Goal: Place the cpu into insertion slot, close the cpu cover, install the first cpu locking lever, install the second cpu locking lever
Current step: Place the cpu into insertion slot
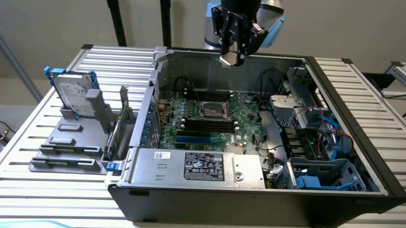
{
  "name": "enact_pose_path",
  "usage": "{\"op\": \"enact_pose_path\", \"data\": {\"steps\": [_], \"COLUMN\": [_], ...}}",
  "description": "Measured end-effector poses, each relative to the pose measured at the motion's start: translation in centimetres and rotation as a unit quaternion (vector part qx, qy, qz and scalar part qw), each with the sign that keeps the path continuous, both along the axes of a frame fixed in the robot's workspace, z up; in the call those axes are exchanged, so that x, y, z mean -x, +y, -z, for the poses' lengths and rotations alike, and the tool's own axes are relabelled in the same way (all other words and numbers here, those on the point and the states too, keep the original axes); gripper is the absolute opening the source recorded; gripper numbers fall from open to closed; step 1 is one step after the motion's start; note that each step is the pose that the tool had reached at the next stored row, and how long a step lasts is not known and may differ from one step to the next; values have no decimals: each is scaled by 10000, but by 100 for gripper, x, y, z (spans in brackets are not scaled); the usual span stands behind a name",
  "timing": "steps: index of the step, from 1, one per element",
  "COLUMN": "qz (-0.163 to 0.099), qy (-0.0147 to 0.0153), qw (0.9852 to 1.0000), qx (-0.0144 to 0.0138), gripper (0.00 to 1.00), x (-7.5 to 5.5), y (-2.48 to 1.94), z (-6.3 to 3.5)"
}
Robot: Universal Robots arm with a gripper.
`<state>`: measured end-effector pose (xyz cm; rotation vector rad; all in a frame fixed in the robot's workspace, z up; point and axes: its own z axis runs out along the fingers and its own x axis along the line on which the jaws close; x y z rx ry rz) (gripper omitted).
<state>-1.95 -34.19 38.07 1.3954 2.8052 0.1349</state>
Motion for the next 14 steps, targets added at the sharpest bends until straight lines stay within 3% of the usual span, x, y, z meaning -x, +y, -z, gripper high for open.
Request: {"op": "enact_pose_path", "data": {"steps": [7,14], "qz": [418,842], "qy": [55,109], "qw": [9991,9964], "qx": [0,0], "gripper": [55,55], "x": [2,3], "y": [0,0], "z": [11,21]}}
